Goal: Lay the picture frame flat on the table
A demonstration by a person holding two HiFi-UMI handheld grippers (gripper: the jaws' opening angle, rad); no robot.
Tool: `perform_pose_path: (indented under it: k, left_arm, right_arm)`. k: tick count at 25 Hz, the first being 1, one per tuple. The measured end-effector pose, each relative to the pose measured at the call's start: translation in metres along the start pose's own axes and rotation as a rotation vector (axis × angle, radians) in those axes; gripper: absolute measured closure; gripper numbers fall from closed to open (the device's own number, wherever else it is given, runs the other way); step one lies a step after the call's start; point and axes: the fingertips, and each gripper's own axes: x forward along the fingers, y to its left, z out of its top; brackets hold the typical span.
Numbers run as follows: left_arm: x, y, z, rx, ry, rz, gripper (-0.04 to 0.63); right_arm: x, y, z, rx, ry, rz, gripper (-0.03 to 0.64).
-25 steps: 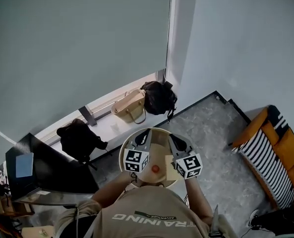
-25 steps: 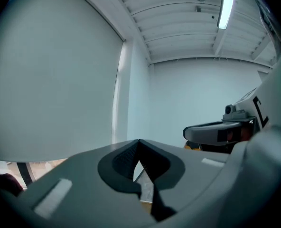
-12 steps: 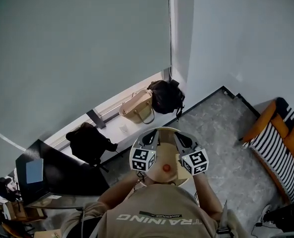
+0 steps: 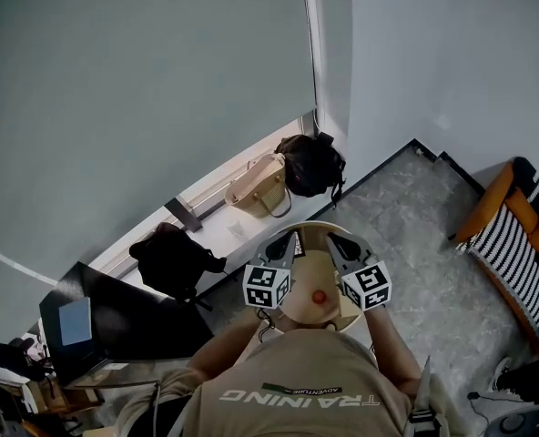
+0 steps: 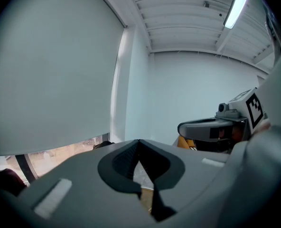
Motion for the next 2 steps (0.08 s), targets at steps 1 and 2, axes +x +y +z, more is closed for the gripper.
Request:
perform_pose_path:
  k: [1, 2]
  left_arm:
    - [-0.0009, 0.0029, -0.0003, -0.003, 0.0, 0.002, 0.589]
    - [-0.002, 0.0059, -0.0004, -0.007, 0.0, 0.005, 0.589]
  right_arm:
    - [0.0014, 0.0013, -0.0017, -0.001, 0.007, 0.002, 0.611]
    - [0.003, 0.0028, -0.0034, -0.003, 0.015, 0.005, 0.611]
